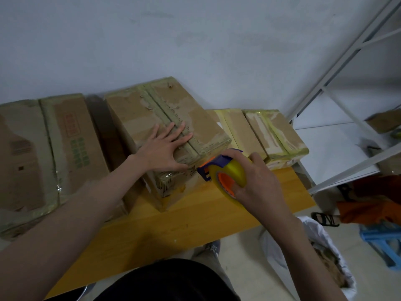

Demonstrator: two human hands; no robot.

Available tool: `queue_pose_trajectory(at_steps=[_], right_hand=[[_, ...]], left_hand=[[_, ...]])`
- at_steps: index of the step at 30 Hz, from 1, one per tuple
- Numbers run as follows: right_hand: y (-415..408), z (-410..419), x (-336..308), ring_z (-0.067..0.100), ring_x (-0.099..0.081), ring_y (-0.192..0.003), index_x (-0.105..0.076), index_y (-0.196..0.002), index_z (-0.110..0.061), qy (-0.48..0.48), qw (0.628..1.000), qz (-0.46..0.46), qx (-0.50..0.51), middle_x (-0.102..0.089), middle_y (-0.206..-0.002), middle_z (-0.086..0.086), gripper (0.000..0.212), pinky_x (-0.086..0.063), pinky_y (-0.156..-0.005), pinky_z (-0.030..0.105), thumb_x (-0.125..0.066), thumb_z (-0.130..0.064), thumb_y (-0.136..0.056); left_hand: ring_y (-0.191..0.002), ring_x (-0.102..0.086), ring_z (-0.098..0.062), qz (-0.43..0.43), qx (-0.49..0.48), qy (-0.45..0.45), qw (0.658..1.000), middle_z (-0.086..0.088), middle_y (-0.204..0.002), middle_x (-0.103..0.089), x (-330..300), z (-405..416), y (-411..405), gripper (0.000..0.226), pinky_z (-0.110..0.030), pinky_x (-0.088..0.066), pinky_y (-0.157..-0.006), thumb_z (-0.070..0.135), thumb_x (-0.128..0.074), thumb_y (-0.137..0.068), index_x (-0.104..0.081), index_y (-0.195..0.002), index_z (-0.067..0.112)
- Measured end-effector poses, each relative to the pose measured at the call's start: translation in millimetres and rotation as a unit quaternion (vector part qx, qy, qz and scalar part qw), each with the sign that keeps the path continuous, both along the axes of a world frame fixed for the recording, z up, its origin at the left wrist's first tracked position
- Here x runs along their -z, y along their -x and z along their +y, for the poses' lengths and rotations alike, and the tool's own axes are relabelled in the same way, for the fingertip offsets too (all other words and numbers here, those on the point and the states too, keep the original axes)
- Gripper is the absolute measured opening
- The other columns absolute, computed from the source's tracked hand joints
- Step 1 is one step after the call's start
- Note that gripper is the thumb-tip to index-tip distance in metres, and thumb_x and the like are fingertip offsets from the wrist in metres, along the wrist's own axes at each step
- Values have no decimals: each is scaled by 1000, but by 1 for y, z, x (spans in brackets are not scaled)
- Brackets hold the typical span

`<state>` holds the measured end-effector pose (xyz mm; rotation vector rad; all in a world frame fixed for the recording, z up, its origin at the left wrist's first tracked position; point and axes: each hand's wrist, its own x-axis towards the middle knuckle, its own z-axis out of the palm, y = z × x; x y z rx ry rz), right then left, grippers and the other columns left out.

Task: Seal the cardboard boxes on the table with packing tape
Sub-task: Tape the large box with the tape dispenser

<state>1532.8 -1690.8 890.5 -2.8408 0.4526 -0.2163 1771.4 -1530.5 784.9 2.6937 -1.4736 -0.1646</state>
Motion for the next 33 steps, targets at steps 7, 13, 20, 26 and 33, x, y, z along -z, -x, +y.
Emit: queue_pose_trajectory(at_steps=[7, 13, 20, 26, 33], right_hand=[[-22, 3, -14, 9, -38, -57, -35, -140, -51, 48, 997, 46, -26, -38, -105, -3, 51, -38, -49, 28, -64, -45, -98], [-30, 1, -17, 19, -47, -67, -35, -137, -52, 79, 993, 84, -37, -35, -106, -3, 53, -35, -51, 28, -67, -40, -96], [-6, -13, 26, 20, -49, -74, -35, -144, -46, 22, 983, 180, 14, -42, -111, 0, 55, -43, -56, 30, -61, -42, -96], [8, -25, 37, 21, -57, -76, -37, -141, -50, -59, 990, 115, 59, -47, -107, -1, 57, -53, -62, 36, -65, -42, -92], [19, -32, 34, 11, -52, -76, -43, -139, -50, -127, 987, 27, 89, -51, -107, -3, 61, -41, -57, 25, -69, -30, -88]], left_hand=[[-152, 20, -20, 6, 8, 10, 1000, 7, -164, 27, 0, 1, 0, 109, -57, 9, -121, 93, -26, -68, 15, -155, 44], [-152, 20, -21, 2, 10, 9, 1000, 8, -164, 26, 0, 0, -1, 108, -57, 9, -121, 94, -25, -69, 16, -155, 44], [-151, 26, -21, -10, 9, -16, 1000, 8, -160, 36, 1, -2, -3, 106, -57, 10, -121, 95, -20, -71, 27, -151, 43], [-151, 23, -30, 37, -41, 4, 998, 0, -164, 26, -5, -13, 14, 112, -60, 11, -120, 99, -19, -70, 8, -159, 35], [-148, 0, -54, -24, -149, -3, 989, -30, -162, 8, -4, -60, 50, 93, -65, -4, -120, 71, -37, -93, -10, -155, 7]])
